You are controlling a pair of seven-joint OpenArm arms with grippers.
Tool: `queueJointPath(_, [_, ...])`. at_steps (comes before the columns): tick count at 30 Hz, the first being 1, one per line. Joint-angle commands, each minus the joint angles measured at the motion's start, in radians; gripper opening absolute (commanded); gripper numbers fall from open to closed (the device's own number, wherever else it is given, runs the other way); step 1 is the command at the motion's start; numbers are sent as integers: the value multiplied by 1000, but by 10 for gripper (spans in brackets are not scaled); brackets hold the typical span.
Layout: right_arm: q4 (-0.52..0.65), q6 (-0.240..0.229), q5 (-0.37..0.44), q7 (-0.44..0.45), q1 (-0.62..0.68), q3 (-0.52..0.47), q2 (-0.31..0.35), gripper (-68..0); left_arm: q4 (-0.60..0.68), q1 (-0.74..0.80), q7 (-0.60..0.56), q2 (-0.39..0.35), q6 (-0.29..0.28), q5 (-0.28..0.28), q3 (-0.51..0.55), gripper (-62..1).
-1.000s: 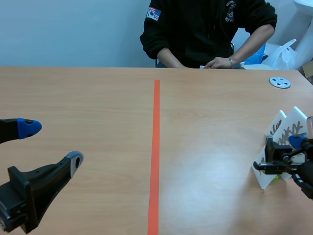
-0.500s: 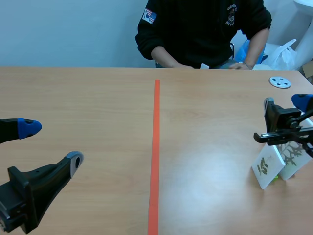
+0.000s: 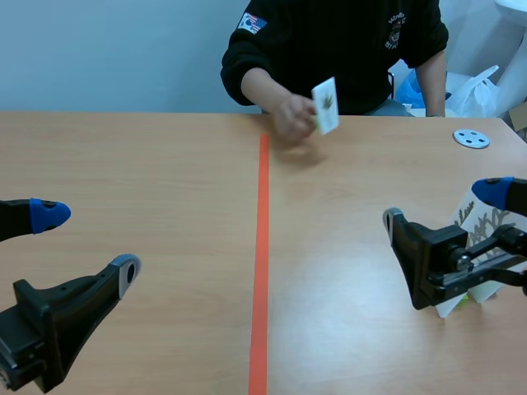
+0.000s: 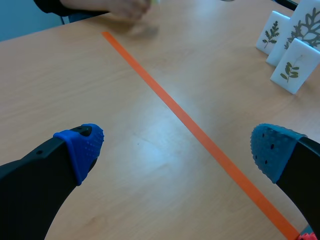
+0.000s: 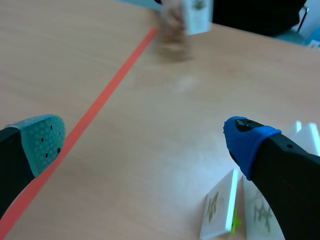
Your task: Sort the leaf by its shape. The table is split by an orange tape line. A compound leaf with several leaflets goes to the left side, a simple leaf with one blade goes to the right side. Return to the home posture when a red brick is placed on the table.
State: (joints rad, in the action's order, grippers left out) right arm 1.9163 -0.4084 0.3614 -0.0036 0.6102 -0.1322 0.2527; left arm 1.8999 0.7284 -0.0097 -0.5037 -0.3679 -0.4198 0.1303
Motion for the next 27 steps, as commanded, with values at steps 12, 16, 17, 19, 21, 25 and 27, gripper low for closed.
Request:
queueJointPath(12, [135, -31, 33, -99, 76, 116, 44, 0, 12, 0, -16, 8, -1, -6, -6, 14])
queueJointPath(16, [143, -31, 31, -110, 83, 156, 44, 0, 12, 0, -15, 8, -1, -5, -6, 14])
queueJointPath(17, [143, -31, 29, -110, 83, 164, 44, 0, 12, 0, -15, 8, -1, -5, -6, 14])
queueJointPath(19, [143, -31, 28, -102, 82, 176, 44, 0, 12, 0, -15, 8, -1, -5, -6, 14])
queueJointPath(21, [143, -31, 25, -92, 82, 179, 44, 0, 12, 0, -15, 8, -1, -5, -6, 14])
queueJointPath(25, [142, -31, 16, -83, 74, 178, 44, 0, 12, 0, -14, 8, -2, -2, -6, 14])
queueJointPath(27, [142, -31, 7, -77, 71, 178, 44, 0, 12, -1, -14, 7, -2, 3, -6, 14])
